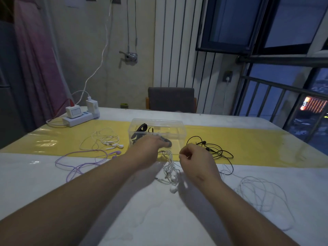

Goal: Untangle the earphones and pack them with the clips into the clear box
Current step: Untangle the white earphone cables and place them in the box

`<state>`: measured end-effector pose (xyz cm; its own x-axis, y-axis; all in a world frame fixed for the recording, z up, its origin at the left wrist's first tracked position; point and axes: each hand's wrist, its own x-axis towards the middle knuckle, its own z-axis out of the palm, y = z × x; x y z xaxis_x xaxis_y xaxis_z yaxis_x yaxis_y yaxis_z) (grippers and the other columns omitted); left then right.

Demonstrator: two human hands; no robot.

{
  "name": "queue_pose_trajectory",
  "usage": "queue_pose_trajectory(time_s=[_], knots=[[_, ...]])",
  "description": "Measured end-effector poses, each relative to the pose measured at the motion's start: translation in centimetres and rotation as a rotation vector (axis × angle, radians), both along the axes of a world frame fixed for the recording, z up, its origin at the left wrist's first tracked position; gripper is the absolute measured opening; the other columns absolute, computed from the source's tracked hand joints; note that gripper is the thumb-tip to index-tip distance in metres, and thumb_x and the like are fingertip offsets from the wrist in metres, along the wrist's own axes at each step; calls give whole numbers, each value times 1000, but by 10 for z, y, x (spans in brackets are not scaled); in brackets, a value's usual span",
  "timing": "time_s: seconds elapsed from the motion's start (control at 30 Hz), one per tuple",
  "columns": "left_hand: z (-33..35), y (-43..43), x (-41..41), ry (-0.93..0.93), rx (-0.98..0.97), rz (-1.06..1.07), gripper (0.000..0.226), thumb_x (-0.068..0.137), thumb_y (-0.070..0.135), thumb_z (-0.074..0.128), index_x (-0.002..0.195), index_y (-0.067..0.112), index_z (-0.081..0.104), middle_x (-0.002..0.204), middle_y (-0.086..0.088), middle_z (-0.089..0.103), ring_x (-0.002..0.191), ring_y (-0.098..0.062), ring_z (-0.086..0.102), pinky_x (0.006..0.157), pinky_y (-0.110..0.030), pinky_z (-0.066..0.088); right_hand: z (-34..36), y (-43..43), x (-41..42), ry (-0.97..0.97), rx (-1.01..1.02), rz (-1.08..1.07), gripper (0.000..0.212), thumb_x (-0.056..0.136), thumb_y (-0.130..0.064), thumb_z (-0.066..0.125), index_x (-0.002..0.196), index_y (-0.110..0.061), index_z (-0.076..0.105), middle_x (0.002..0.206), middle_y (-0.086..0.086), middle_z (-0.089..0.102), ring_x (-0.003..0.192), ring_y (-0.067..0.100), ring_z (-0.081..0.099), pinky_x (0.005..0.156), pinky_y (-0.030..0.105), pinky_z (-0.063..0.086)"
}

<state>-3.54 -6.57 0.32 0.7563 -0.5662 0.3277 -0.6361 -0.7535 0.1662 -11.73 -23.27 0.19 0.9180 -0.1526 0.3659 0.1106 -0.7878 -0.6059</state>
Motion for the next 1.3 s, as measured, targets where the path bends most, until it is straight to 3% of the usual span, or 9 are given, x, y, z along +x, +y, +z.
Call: queue_pose_trajectory(time_s=[0.23,0.47,0.6,0.73,0.83,0.97,1.13,1.23,1.3], knots=[[26,-42,-17,7,-109,-3,57,92,-7,41,139,23,52,133,0,56,121,-19,50,95,-30,42,11,-22,-3,57,-16,-70,14,91,-20,53,95,-22,66,98,-5,66,91,18,60,74,29,46],[26,-102,-41,106,-116,-47,34,95,11,50,125,18,65,124,-8,61,117,-27,54,95,-34,45,20,-71,-17,201,-173,-236,22,86,-21,55,103,-26,68,111,0,68,103,27,60,87,35,49],[12,-130,-55,246,-103,1,31,91,29,59,121,20,65,121,-4,65,111,-23,58,88,-31,47,23,-103,-30,417,-352,-338,40,86,-40,60,125,-30,57,129,-1,58,121,28,51,93,37,37],[4,-155,-74,372,-71,39,31,85,41,65,104,17,57,106,-3,63,90,-20,54,69,-30,41,18,-126,-44,649,-435,-404,74,78,-68,60,138,-28,41,140,3,43,130,31,39,101,44,35],[-1,-168,-85,467,-25,14,49,80,43,71,114,16,49,113,-4,59,94,-22,53,73,-33,43,7,-141,-45,772,-383,-411,90,69,-61,70,143,-26,34,141,7,43,128,32,44,99,40,43],[-7,-177,-89,474,-4,12,51,79,33,72,121,19,46,119,-4,56,101,-24,54,80,-35,49,6,-150,-45,786,-357,-407,80,77,-44,74,142,-17,36,138,11,51,116,31,56,87,35,51],[-13,-177,-87,532,-118,-73,30,84,8,57,106,26,48,107,0,61,95,-21,56,78,-36,50,4,-156,-42,735,-239,-308,32,84,-16,66,114,-7,65,106,11,68,92,27,67,80,33,57],[-10,-169,-83,536,-232,-124,29,84,3,58,99,27,51,99,2,63,83,-22,60,73,-38,54,4,-156,-43,620,-1,-283,4,84,-9,61,86,-9,64,73,10,58,56,22,51,51,28,46],[-1,-160,-80,597,-410,-161,25,85,0,60,95,22,54,96,-2,63,75,-25,65,67,-41,59,13,-152,-44,491,255,-256,9,83,-4,59,74,-6,62,57,9,45,43,17,31,44,23,26]])
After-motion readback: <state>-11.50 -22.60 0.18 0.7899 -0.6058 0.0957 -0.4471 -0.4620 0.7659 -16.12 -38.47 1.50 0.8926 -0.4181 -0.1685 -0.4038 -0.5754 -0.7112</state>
